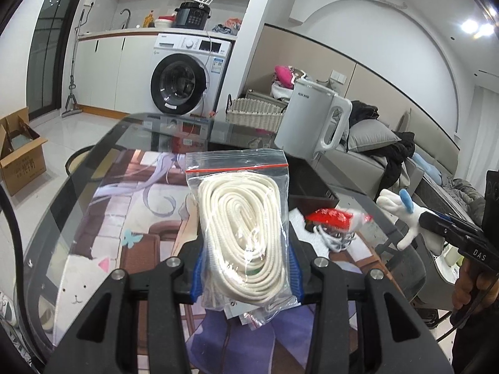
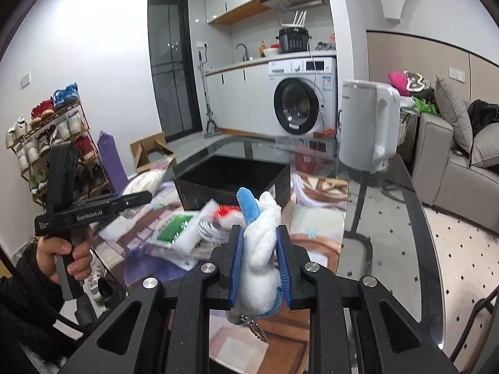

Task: Organize soft objects
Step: 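Grasp the bagged white rope with the left gripper while the right gripper carries the plush toy, then lower the plush toy and rope bag into the black box and open both grippers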

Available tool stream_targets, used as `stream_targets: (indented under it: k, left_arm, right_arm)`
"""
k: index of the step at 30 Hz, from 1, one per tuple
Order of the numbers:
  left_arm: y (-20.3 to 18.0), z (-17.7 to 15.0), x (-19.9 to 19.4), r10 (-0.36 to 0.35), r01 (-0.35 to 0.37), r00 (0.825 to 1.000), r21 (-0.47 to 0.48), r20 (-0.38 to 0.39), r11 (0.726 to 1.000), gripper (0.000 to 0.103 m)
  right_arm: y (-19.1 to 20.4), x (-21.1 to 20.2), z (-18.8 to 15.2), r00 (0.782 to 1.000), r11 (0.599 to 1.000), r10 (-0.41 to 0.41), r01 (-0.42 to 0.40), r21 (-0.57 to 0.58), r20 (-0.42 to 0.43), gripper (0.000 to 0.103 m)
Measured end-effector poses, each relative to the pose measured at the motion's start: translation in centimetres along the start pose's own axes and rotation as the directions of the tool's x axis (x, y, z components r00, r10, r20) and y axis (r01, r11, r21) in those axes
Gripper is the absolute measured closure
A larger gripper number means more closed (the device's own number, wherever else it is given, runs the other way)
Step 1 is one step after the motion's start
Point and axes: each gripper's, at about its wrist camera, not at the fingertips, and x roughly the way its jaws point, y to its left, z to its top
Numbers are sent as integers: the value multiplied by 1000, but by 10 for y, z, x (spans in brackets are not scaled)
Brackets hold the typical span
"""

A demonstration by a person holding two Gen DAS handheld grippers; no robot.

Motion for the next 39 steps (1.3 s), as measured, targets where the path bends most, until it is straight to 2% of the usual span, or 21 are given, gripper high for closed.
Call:
stream_targets:
  k: [7,17,25,39]
  left_arm:
    - [-11,19,2,-3,2,1000,45,29,999,62]
    - [-18,40,22,0,-2,1000,85,26,996,62]
    - [-18,54,43,6,-8,1000,102,23,995,62]
    - [-22,61,89,47,-44,999,125,-19,991,62]
  right_arm:
    - [10,10,21,999,1000,11,-10,-24,41,82]
    - [17,40,51,996,999,47,-45,-27,81,82]
    - [13,73,70,996,999,49,-48,-16,72,82]
    - [16,139,82,999,998,49,-50,-37,-12,82]
